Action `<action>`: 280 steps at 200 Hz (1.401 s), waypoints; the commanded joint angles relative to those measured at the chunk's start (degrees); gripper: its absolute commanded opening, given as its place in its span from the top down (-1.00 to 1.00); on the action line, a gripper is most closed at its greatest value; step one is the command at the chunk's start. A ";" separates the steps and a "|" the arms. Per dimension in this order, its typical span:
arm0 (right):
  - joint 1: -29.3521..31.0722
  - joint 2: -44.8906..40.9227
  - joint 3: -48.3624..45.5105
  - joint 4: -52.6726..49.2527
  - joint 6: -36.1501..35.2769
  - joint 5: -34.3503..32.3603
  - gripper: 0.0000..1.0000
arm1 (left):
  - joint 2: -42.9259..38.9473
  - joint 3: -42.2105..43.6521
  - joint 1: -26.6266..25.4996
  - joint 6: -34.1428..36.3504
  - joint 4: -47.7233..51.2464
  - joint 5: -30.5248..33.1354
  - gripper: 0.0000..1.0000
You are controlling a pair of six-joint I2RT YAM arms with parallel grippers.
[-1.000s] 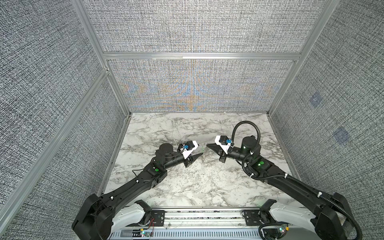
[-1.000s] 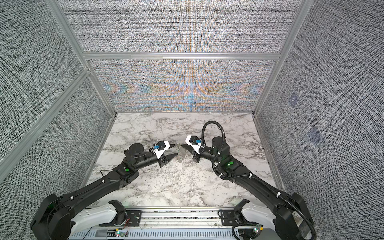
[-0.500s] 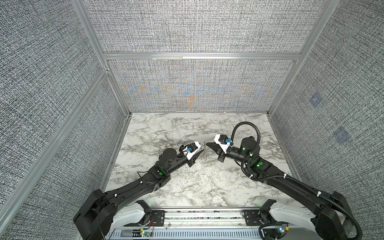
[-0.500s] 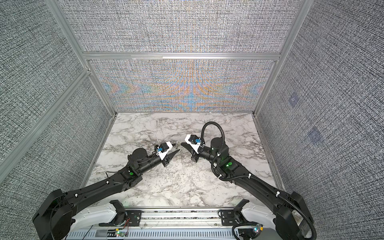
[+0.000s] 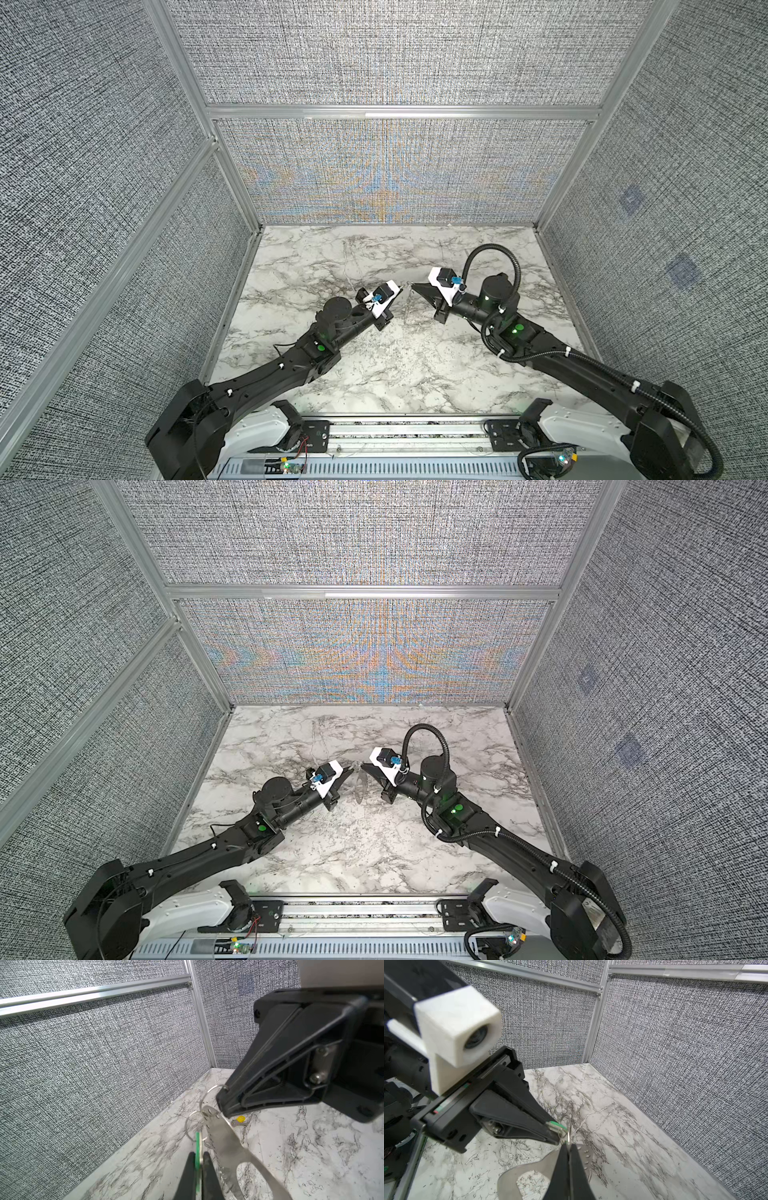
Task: Remove the keys from the keyring
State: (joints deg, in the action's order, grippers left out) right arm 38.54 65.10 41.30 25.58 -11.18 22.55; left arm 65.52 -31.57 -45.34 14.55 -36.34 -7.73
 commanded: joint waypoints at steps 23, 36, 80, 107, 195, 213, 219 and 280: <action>-0.02 -0.65 -1.50 7.27 2.82 -0.53 1.00 | 1.00 -0.91 -0.09 0.08 0.69 -3.44 1.00; -0.03 -0.64 -1.75 7.94 2.98 -0.57 1.00 | 1.11 -1.25 -0.05 0.31 1.12 -4.42 1.00; -0.04 -1.12 -2.78 9.99 3.44 -1.87 1.00 | 2.01 -2.61 -0.09 0.43 3.85 -8.89 1.00; -0.05 -1.20 -2.91 10.74 3.51 -2.24 1.00 | 2.38 -3.13 -0.08 0.47 5.32 -10.69 1.00; -1.04 -1.29 -3.34 9.37 3.42 2.45 1.00 | -5.41 1.79 0.23 -2.87 1.16 -2.08 0.09; -1.45 -0.86 -2.77 8.74 3.37 5.37 1.00 | -8.69 2.50 1.06 -2.75 2.15 -3.38 0.08; -1.48 -0.61 -2.50 8.65 3.44 5.99 1.00 | -9.48 2.25 1.40 -2.81 2.95 -4.45 0.09; -1.84 1.03 -1.65 8.51 2.74 12.59 1.00 | -9.51 -4.86 4.56 -2.92 12.40 -13.94 0.29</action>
State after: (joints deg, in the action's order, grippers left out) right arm 36.73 65.89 39.11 32.69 -8.38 31.73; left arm 55.37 -34.74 -41.36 11.94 -27.62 -16.84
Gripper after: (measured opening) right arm 0.050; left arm 0.379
